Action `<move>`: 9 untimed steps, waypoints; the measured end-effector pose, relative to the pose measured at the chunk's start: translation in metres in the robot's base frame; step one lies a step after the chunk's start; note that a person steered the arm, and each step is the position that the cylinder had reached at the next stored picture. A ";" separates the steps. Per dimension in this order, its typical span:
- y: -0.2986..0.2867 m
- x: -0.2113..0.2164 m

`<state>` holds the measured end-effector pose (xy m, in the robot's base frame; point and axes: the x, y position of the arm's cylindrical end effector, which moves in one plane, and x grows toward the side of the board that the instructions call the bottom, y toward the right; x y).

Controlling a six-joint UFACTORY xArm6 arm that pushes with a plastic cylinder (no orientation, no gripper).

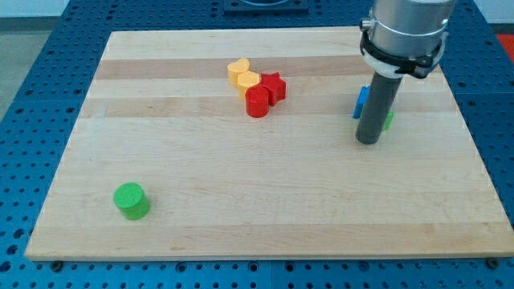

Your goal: Point your arm towards blue cube

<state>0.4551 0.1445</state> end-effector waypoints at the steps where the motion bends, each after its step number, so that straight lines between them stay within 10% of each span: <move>1: -0.063 0.005; 4: -0.390 0.038; 9: -0.380 0.124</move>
<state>0.5796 -0.2354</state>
